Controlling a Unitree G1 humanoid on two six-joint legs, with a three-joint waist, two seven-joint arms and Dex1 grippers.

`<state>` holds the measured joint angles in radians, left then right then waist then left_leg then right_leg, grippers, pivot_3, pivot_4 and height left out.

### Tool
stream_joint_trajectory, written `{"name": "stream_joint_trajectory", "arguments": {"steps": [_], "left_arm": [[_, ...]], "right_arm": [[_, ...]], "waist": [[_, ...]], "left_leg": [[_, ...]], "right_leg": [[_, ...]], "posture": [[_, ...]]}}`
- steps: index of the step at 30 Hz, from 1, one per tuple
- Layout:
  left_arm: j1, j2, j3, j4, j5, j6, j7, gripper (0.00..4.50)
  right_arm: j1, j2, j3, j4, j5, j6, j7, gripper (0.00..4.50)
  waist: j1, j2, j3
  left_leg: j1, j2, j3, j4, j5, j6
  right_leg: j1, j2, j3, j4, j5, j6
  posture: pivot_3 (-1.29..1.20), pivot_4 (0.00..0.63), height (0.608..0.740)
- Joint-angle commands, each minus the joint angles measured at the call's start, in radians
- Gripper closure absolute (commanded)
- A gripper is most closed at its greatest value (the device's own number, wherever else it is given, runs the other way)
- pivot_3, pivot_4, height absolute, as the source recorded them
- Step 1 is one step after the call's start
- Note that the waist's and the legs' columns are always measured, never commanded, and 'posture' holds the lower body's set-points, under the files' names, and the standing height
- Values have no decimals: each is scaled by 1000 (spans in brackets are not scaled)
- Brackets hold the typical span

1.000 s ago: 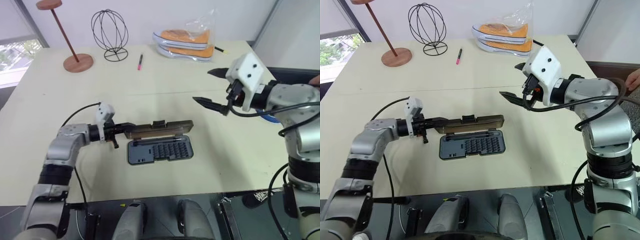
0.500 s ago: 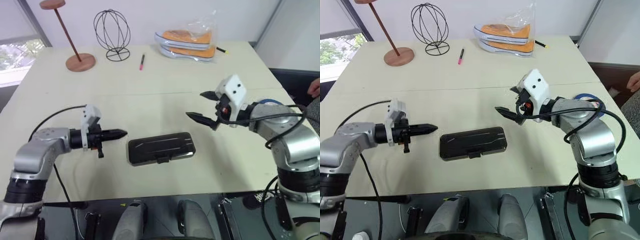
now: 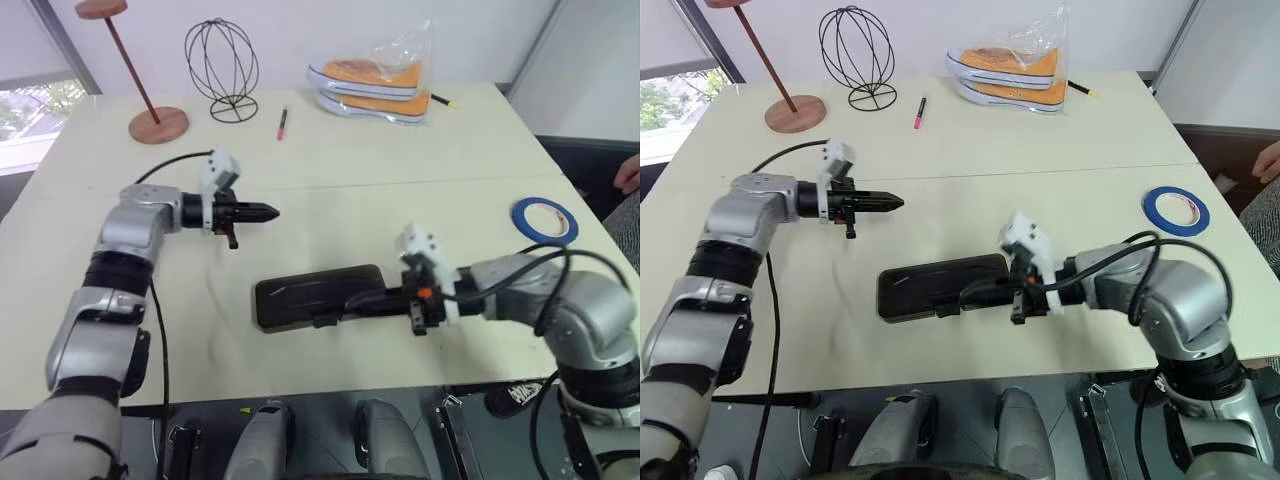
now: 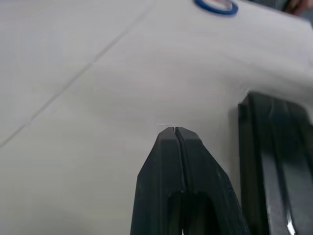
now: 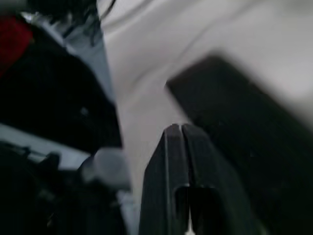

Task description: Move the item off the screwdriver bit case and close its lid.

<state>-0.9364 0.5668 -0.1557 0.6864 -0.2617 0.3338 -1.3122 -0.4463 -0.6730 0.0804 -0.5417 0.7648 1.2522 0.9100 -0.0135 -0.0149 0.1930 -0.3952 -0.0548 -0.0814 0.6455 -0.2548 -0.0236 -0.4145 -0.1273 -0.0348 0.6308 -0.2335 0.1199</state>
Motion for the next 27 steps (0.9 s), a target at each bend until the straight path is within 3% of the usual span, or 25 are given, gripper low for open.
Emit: {"name": "stream_joint_trajectory", "arguments": {"steps": [1, 7, 15, 19, 27], "left_arm": [[-47, -30, -38, 85, 57, -76, -74, 4500], [-63, -83, -68, 182, 121, -155, -119, 4500], [-95, -142, -59, 263, 178, -225, -130, 4500], [-119, -170, -55, 300, 191, -247, -128, 4500], [-136, -212, -53, 339, 213, -298, -141, 4500]], "right_arm": [[12, 55, 22, -21, 56, 74, -71, 4425], [72, 160, 73, -43, 52, 170, -233, 4425], [114, 366, 48, -54, -53, 278, -529, 4425], [110, 374, 90, -97, -126, 296, -634, 4425], [173, 388, 93, -197, -152, 341, -692, 4425]], "waist": [[-2, 0, 0], [0, 0, 0], [1, 0, 0], [1, 0, 0], [0, 0, 0]], "left_leg": [[-1, 0, 0, 0, 0, 0], [-12, 0, -2, 4, 0, 0], [-13, 0, -2, 5, 0, 0], [-13, -1, -1, 6, 0, 0], [-13, -1, -1, 6, 0, 0]], "right_leg": [[-1, 0, 0, 0, 0, 0], [-12, 0, 0, 3, 1, 1], [-12, 0, 0, 3, 2, 2], [-12, 0, 0, 4, 2, 2], [-12, 0, 0, 4, 2, 2]], "posture": [[0, 150, 740], [0, 150, 740], [0, 150, 740], [0, 150, 740], [0, 150, 740]]}}
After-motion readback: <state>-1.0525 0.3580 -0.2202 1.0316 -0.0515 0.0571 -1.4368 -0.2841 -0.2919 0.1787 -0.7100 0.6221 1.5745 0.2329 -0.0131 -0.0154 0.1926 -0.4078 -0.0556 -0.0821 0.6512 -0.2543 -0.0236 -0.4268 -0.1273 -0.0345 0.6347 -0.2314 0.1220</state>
